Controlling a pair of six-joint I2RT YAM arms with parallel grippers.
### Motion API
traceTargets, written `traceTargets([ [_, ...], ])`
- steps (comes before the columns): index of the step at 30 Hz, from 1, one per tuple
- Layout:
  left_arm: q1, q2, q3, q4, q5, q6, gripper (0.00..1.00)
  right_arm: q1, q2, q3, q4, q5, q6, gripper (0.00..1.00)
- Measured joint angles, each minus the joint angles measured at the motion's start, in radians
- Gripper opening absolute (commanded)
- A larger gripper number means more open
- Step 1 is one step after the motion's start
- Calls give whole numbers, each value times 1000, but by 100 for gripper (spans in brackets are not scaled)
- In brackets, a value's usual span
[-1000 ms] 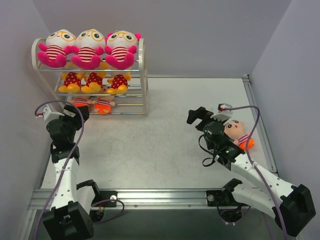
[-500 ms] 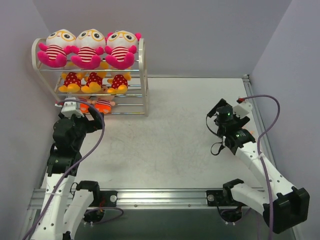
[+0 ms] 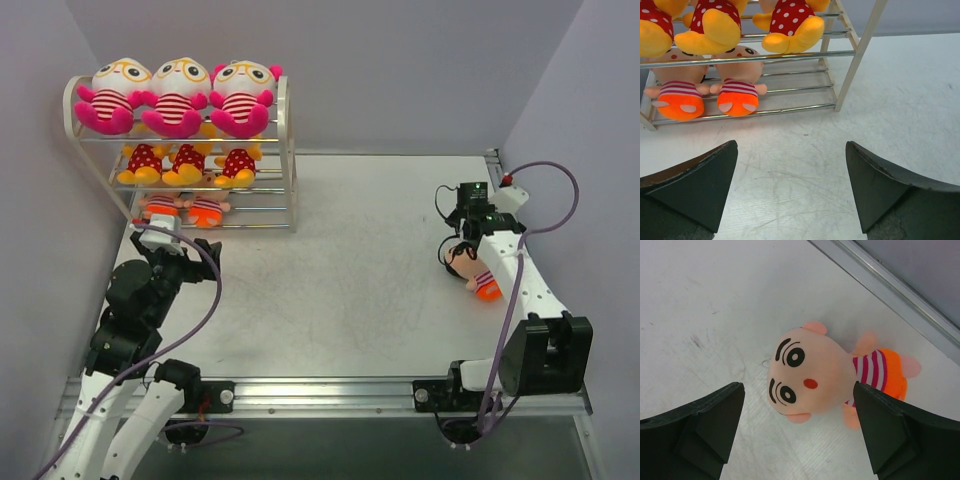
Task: Place and organize the stuffed toys onto the shelf
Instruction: Grab a stuffed toy with the right arm
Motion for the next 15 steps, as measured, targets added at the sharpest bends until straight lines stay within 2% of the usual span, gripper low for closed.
traceTargets([
  [7,-59,-34,0,-13,-13,20,97,0,170,197,-155,-9,-104,93],
  [15,-99,-51,-6,-16,-13,40,97,-27,240,206,-213,-86,-249,93],
])
